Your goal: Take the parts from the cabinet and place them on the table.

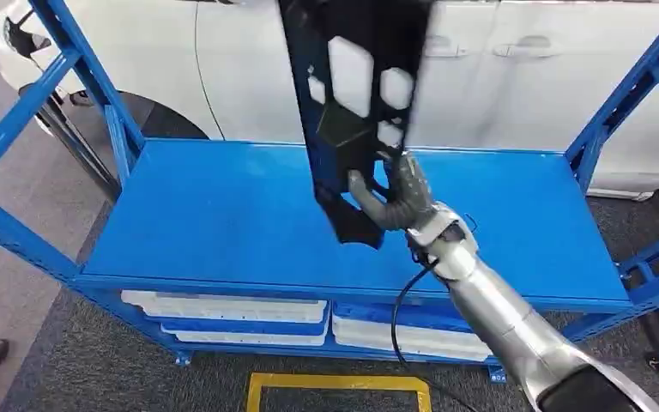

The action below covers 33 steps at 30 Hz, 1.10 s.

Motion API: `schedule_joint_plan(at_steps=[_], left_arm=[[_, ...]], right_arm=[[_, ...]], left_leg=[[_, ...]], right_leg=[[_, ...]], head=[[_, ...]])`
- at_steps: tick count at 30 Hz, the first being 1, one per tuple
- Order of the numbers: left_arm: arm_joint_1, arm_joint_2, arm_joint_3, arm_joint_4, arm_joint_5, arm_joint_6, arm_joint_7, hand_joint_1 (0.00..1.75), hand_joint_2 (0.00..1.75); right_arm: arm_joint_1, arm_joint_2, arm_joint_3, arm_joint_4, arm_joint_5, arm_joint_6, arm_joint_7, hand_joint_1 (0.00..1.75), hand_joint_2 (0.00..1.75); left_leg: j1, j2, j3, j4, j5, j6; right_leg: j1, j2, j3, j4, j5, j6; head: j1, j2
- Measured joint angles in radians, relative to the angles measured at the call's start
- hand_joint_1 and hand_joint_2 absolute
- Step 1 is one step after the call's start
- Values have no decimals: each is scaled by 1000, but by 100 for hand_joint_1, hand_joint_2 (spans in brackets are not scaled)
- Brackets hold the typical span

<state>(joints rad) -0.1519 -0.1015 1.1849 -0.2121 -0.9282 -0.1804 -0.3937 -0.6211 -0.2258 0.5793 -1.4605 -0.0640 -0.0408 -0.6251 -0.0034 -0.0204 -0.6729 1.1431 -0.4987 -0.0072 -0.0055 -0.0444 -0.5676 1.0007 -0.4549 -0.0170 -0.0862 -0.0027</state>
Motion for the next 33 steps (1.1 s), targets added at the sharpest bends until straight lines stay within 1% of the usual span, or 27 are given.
schedule_joint_plan(at_steps=[1,2,3,4,5,7,8,9,10,12,13,14,16,17,18,19,20,22,23,24,27,28,29,30,31,32,33], left_arm=[[3,2,0,0,1,-3,-4,0,175],[7,5,0,0,1,-7,-11,0,175],[11,7,0,0,1,-8,-15,0,175],[13,8,0,0,1,-10,-20,0,175],[14,11,0,0,2,-10,-25,0,175],[13,16,0,0,8,-7,-29,0,175],[13,16,0,0,8,-6,-29,0,175],[12,17,0,0,8,-6,-29,0,175],[11,18,0,0,8,-6,-27,0,175],[9,23,0,0,7,-6,-15,0,175],[7,23,-1,0,7,-6,-10,0,175],[6,25,-1,0,8,-3,-4,0,175],[9,32,-1,0,15,4,8,0,175],[12,35,0,0,17,11,16,0,175],[17,39,0,0,18,16,22,0,175],[24,42,0,0,18,17,28,0,175],[30,44,1,0,18,19,31,0,175],[37,48,2,0,18,28,42,0,175],[38,48,2,0,18,31,47,0,175],[40,48,3,0,19,35,50,0,175],[43,53,11,0,27,46,67,0,175],[44,55,15,0,30,48,70,0,175],[45,58,18,0,33,49,74,0,175],[48,58,19,0,35,49,79,0,175],[51,59,21,0,36,49,83,0,175],[52,60,24,0,36,49,90,0,175],[52,62,26,0,37,49,98,0,175]], right_arm=[[30,-2,-29,-81,-56,47,-13,175,175],[58,-3,-58,-166,-107,92,-18,175,175],[89,-3,-78,-234,-139,124,-18,175,175],[120,-4,-97,-303,-163,154,-18,175,175],[147,-3,-110,-354,-174,178,-17,175,175],[190,-4,-117,-426,-172,221,-16,175,175],[214,-4,-117,-450,-157,238,-18,175,175],[234,-4,-116,-463,-145,248,-20,175,175],[254,-4,-113,-472,-126,254,-23,175,175],[282,-4,-113,-488,-93,253,-25,175,175],[291,-4,-112,-497,-84,253,-25,175,175],[299,-4,-112,-511,-73,252,-25,175,175],[318,-3,-111,-532,-63,244,-25,175,175],[334,-2,-110,-542,-57,242,-25,175,175],[349,-2,-110,-548,-52,242,-25,175,175],[364,-2,-109,-552,-44,241,-25,175,175],[373,-2,-109,-556,-39,241,-25,175,175],[381,-2,-107,-563,-40,242,-25,175,175],[381,-2,-107,-564,-42,244,-25,175,175],[385,-2,-108,-564,-42,249,-25,175,175],[394,-2,-108,-565,-56,286,-25,175,175],[397,-5,-110,-565,-64,300,-25,175,175],[396,-5,-110,-565,-68,311,-25,175,175],[397,-7,-112,-565,-69,322,-25,175,175],[400,-7,-117,-565,-69,337,-25,175,175],[404,-7,-122,-565,-66,349,-25,175,175],[411,-8,-130,-568,-62,360,-25,175,175]], left_leg=[[3,3,-38,88,-43,-4],[5,4,-71,165,-71,-7],[8,5,-85,197,-72,-10],[10,5,-73,175,-50,-12],[14,5,-41,114,-12,-13],[21,-2,55,-68,71,-15],[23,-28,76,-107,51,-12],[20,-23,78,-115,59,-2],[19,-14,76,-112,59,2],[13,-5,76,-115,65,15],[18,1,78,-127,73,27],[17,5,77,-131,77,33],[15,15,68,-130,82,41],[13,19,63,-130,85,43],[11,22,58,-130,89,43],[10,25,52,-129,92,42],[10,29,47,-128,96,41],[9,31,35,-124,106,35],[8,32,32,-123,110,30],[6,33,30,-124,116,23],[9,34,30,-131,137,5],[6,33,26,-132,140,-2],[12,26,14,-114,109,-5],[11,26,-1,-72,56,-9],[12,26,-21,0,-6,-13],[12,26,-41,80,-55,-15],[12,26,-52,142,-81,-17]], right_leg=[[2,2,1,0,-1,-2],[2,5,1,0,-2,-2],[2,12,2,1,-2,-2],[1,19,4,1,-3,-2],[0,28,6,2,-4,1],[-3,45,10,8,-10,8],[0,55,6,13,-13,14],[0,68,-1,20,-9,21],[-1,73,-4,18,-5,27],[-6,82,-5,13,1,40],[-9,77,-10,19,-11,43],[-9,60,-19,48,-43,44],[-10,54,-75,193,-135,50],[-11,54,-106,275,-171,52],[-11,54,-120,323,-186,53],[-11,54,-112,323,-175,53],[-11,53,-81,278,-148,51],[-10,43,38,84,-78,43],[-7,31,84,7,-81,37],[2,29,83,4,-69,34],[8,36,69,2,-56,17],[-1,36,63,-9,-43,8],[-1,32,57,-11,-31,2],[0,34,46,-11,-21,-2],[1,34,34,-10,-13,-9],[3,34,22,-9,-4,-11],[6,34,10,-7,5,-11]], head=[[0,0],[0,0],[0,0],[0,0],[0,0],[0,0],[0,0],[0,0],[0,0],[0,0],[0,0],[0,0],[0,0],[0,0],[0,0],[0,0],[0,0],[0,0],[0,0],[0,0],[0,0],[0,0],[0,0],[0,0],[0,0],[0,0],[0,0]])
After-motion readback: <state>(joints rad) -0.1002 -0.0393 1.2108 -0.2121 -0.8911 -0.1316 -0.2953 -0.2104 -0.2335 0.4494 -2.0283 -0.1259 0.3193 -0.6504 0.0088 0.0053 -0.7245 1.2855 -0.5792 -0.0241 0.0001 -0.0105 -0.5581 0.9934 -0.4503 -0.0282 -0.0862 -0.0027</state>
